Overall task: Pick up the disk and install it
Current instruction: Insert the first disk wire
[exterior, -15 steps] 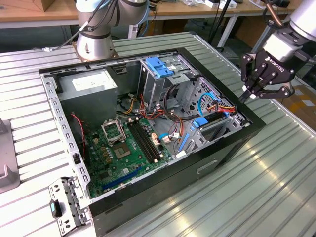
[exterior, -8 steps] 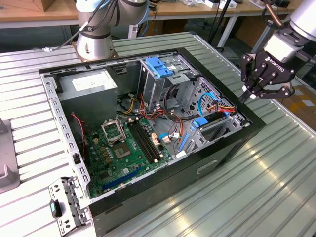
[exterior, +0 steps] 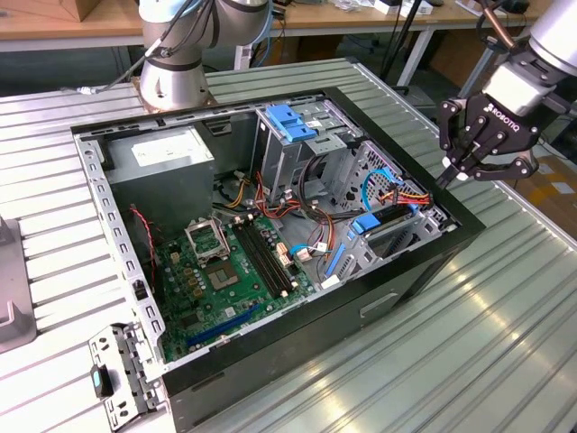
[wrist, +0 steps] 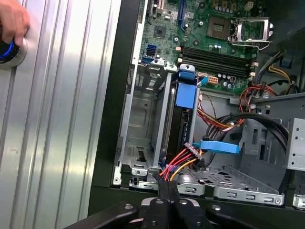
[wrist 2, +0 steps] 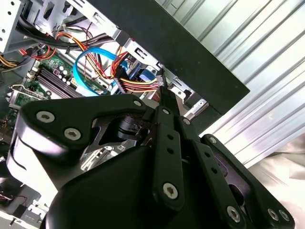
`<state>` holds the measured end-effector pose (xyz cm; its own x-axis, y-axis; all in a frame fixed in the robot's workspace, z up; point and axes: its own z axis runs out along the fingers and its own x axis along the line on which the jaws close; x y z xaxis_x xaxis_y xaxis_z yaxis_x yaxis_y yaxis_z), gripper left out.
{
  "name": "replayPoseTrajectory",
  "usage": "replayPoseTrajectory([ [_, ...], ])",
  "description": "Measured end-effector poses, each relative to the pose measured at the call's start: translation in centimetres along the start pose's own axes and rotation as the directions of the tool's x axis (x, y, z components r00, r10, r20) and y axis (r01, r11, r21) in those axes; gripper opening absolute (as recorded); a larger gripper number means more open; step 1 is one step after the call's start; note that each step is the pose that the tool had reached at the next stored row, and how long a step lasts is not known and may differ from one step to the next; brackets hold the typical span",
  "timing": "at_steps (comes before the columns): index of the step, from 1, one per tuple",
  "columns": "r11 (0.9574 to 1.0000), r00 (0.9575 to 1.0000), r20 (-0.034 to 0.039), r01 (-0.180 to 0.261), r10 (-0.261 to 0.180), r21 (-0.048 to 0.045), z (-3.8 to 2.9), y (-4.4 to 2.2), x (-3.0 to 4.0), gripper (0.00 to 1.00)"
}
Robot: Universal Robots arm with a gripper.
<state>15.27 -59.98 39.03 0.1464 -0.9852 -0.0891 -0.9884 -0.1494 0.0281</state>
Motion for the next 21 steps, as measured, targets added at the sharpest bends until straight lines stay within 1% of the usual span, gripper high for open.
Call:
replayPoseTrajectory([
  [4, 0.9998, 0.9998, -0.0006, 0.022, -0.022, -0.0019, 0.0, 0.0, 0.0, 0.1],
  [13, 0.9986, 0.9987, -0.0014, 0.052, -0.052, -0.0047, 0.0, 0.0, 0.0, 0.1],
  [21, 0.9976, 0.9976, -0.0018, 0.069, -0.069, -0.0062, 0.0, 0.0, 0.0, 0.1],
])
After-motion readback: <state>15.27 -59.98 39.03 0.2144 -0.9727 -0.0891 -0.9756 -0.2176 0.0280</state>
